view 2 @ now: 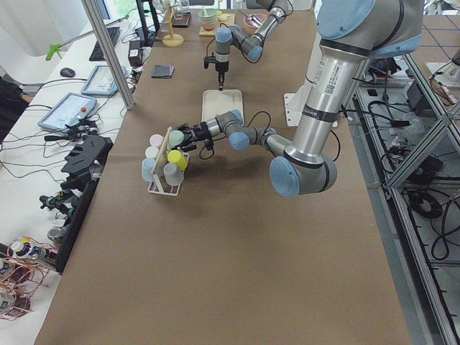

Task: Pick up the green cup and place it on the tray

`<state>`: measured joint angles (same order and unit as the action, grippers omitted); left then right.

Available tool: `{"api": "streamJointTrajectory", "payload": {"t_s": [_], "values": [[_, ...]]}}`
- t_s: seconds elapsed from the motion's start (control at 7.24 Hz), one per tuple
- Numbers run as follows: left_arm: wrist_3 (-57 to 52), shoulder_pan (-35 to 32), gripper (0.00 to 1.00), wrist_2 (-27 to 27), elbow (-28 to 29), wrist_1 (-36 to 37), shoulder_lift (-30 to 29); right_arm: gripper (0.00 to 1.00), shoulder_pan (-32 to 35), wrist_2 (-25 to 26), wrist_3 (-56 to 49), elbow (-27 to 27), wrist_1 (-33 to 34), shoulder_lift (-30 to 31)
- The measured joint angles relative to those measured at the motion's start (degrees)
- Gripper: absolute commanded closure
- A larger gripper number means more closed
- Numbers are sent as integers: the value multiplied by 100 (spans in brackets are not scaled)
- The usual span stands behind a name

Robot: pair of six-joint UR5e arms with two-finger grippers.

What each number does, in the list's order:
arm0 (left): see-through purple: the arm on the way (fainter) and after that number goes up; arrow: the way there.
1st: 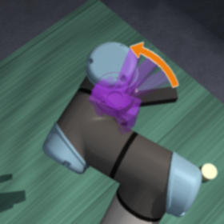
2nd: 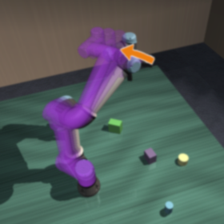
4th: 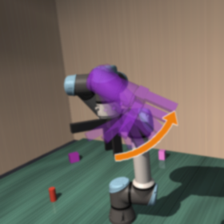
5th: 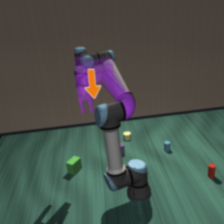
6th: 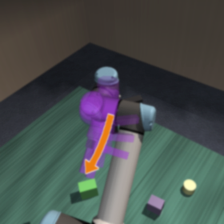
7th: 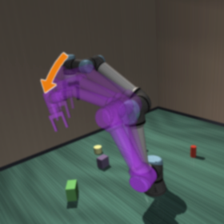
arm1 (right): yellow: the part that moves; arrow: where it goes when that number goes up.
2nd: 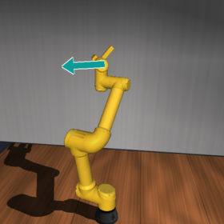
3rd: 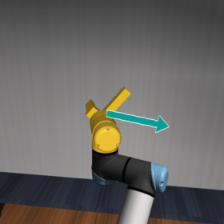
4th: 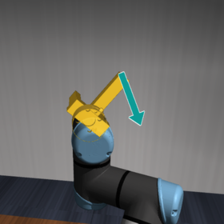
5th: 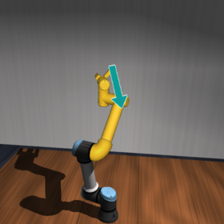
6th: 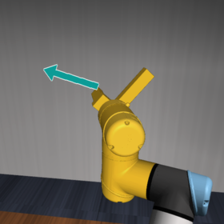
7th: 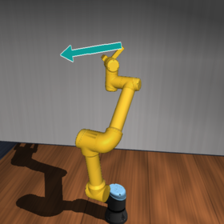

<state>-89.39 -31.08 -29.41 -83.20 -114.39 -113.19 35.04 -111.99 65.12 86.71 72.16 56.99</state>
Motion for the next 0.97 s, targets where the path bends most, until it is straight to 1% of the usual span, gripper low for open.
{"api": "streamJointTrajectory", "payload": {"t_s": [0.14, 0.28, 0.41, 0.55, 0.69, 0.97], "values": [[-188, -28, 92, 1, -70, -128, 19, 66, 74, -29, 0, 8, 0, 20], [-383, -38, 93, -8, -105, -328, 55, 64, 180, -102, -33, 22, 0, 71], [-546, -37, 93, -29, -122, -540, 113, 56, 333, -236, -62, 44, 2, 163], [-624, -19, 93, -45, -127, -715, 191, 31, 542, -405, -105, 78, 15, 293], [-653, 17, 93, -52, -122, -847, 271, 0, 862, -643, -266, 136, 41, 483], [-666, 60, 93, -55, -102, -942, 332, 0, 1645, -1089, -789, 209, 86, 859]]}}
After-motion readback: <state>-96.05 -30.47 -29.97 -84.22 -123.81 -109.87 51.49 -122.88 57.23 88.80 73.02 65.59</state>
